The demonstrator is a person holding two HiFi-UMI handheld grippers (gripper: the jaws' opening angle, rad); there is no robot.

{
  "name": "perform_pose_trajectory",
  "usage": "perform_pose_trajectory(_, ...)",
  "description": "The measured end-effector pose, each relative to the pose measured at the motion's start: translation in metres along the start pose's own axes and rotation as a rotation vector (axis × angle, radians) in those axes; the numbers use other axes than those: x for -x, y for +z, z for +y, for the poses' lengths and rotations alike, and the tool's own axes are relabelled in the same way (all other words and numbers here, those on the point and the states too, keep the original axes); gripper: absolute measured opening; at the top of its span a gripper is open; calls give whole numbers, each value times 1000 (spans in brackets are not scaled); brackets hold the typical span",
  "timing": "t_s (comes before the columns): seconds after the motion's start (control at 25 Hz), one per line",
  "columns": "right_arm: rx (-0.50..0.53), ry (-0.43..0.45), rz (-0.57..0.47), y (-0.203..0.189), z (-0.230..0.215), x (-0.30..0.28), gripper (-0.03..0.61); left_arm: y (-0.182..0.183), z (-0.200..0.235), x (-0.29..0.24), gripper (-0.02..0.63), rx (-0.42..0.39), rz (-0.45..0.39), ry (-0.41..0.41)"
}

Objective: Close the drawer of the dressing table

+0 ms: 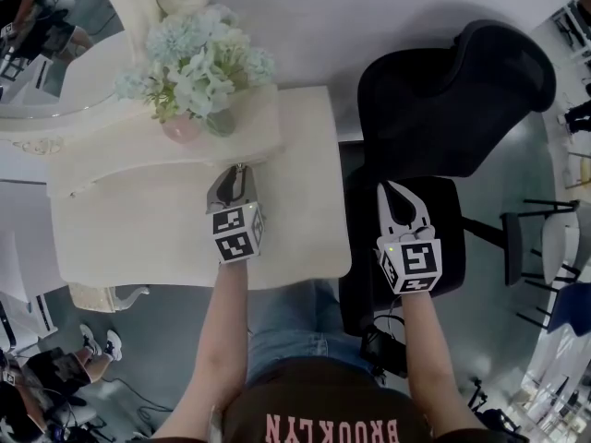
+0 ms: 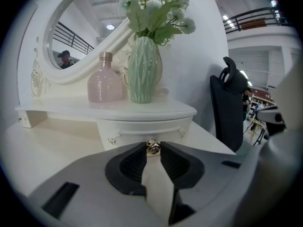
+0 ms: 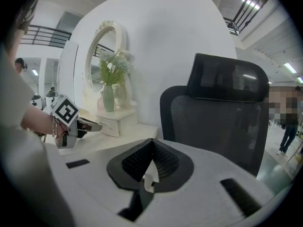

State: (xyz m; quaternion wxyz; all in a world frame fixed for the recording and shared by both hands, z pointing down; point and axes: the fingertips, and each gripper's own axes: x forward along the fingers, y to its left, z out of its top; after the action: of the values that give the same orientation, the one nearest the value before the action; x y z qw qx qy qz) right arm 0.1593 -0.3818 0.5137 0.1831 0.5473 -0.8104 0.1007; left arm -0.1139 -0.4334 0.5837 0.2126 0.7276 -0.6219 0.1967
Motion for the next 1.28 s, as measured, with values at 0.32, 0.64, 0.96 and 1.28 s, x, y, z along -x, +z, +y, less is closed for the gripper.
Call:
perform_pose_trajectory(0.32, -6, -13, 7, -2, -4, -3, -2, 7, 3, -11, 84, -4, 1, -2)
perform_pose_trajectory(0.64, -9, -14, 5, 1, -6, -10, -2, 9, 3, -15, 84, -21, -5, -7)
perform_pose_trajectory(0.96, -3, 2, -5, 7, -2, -11, -2, 9, -6, -16, 164, -18, -1, -53)
perform_pose_trajectory(1.28, 12, 13, -35, 16, 4, 2, -2, 8, -9, 4, 239, -10, -16, -45)
